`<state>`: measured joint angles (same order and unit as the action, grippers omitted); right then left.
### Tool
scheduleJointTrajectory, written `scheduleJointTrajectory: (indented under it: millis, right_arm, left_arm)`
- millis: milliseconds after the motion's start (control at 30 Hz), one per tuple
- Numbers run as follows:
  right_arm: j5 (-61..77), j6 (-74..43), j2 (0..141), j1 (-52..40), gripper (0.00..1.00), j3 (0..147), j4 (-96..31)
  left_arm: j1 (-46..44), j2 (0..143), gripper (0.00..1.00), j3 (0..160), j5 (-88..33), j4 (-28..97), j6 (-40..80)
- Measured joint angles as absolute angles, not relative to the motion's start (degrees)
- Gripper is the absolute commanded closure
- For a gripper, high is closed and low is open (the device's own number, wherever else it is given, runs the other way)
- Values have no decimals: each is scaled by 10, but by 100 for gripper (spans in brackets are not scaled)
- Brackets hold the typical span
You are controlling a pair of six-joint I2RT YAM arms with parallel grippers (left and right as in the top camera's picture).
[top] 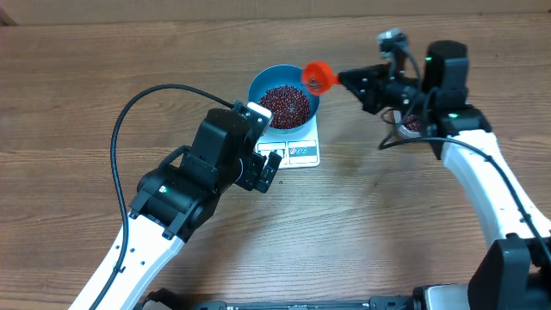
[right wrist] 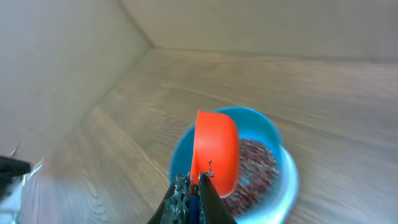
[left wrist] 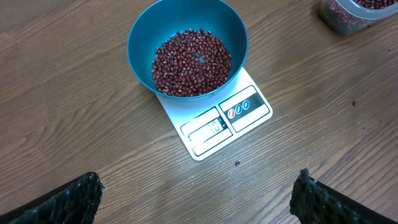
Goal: Scoop item into bowl and weigh 150g on scale
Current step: 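Carry the red cup with the right gripper back to the tub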
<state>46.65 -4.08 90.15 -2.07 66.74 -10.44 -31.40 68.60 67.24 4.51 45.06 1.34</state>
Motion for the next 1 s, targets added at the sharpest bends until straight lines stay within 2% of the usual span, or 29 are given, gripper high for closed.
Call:
scheduleJointTrajectory:
  millis: [333,500,667,1000]
  right_arm:
    - [465,-42,901,158,96,667,-173]
    - [463,-6,901,228,96,667,-218]
    - [443,59,884,247,96,667,-269]
    - [306,209,820,239,96,667,-322]
  left_arm:
    - [-314,686,0,672,45,450,14]
    - [-314,686,0,672,45,451,13]
    - [-314,686,0,672,45,450,13]
    - [-314,686,0,672,45,451,14]
